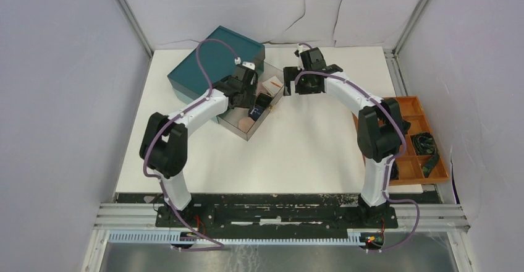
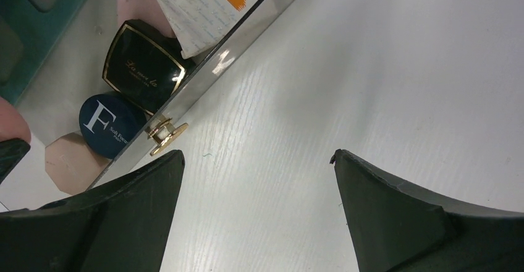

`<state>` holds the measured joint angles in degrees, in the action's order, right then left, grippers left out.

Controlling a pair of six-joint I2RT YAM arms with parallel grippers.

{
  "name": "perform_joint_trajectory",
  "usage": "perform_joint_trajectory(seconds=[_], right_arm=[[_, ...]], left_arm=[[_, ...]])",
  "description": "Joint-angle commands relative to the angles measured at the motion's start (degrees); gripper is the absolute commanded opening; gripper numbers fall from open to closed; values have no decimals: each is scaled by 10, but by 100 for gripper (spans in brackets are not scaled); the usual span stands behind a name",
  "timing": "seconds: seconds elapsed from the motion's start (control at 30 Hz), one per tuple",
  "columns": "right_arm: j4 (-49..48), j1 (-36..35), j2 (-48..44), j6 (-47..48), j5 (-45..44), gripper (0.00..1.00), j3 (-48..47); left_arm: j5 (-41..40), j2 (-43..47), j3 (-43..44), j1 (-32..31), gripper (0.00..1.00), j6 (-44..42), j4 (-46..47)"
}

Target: Organize the makeup

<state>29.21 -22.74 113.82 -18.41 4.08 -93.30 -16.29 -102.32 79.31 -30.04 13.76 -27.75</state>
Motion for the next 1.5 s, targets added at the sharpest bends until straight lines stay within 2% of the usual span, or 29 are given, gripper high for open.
perform_joint_trajectory(seconds=[0.0, 0.1, 0.33, 0.53, 0.6, 0.77, 0.83, 0.9, 0.93, 1.0, 1.03, 1.07, 1.3, 1.47], right_arm=[[-18, 4, -39, -3, 0, 98, 13], [-17, 3, -40, -3, 0, 98, 20], [-9, 4, -41, -2, -3, 99, 25], [1, 4, -50, -2, -7, 98, 28], [5, 4, -52, -1, -12, 98, 29], [15, 4, -53, -2, -12, 94, 30], [17, 4, -53, -8, -5, 90, 35], [15, 4, -54, -16, 5, 78, 41], [15, 4, -54, -22, 11, 67, 44], [15, 4, -50, -33, 27, 29, 44], [16, 3, -46, -37, 38, 11, 43], [16, 3, -42, -44, 49, 2, 42], [-21, -7, -9, -97, 90, 1, 34], [-34, -14, 44, -124, 101, 1, -2]], left_arm=[[8, -13, -4, 6, 68, -45, 48], [9, -14, 4, 7, 99, -59, 50], [10, -2, 32, 7, 99, -83, 15], [55, 56, 89, 3, 100, -69, -19], [59, 64, 125, -2, 95, -70, -38], [50, 77, 194, -9, 56, -80, -57], [36, 75, 211, 3, 47, -88, -55], [44, 65, 216, 28, 30, -89, -53], [53, 59, 217, 45, 23, -85, -51], [70, 51, 214, 76, 5, -83, -45], [77, 47, 209, 90, 3, -83, -41], [84, 43, 206, 102, 3, -84, -34], [126, -11, 203, 186, 3, -89, -8], [138, -43, 188, 206, 3, -96, -1]])
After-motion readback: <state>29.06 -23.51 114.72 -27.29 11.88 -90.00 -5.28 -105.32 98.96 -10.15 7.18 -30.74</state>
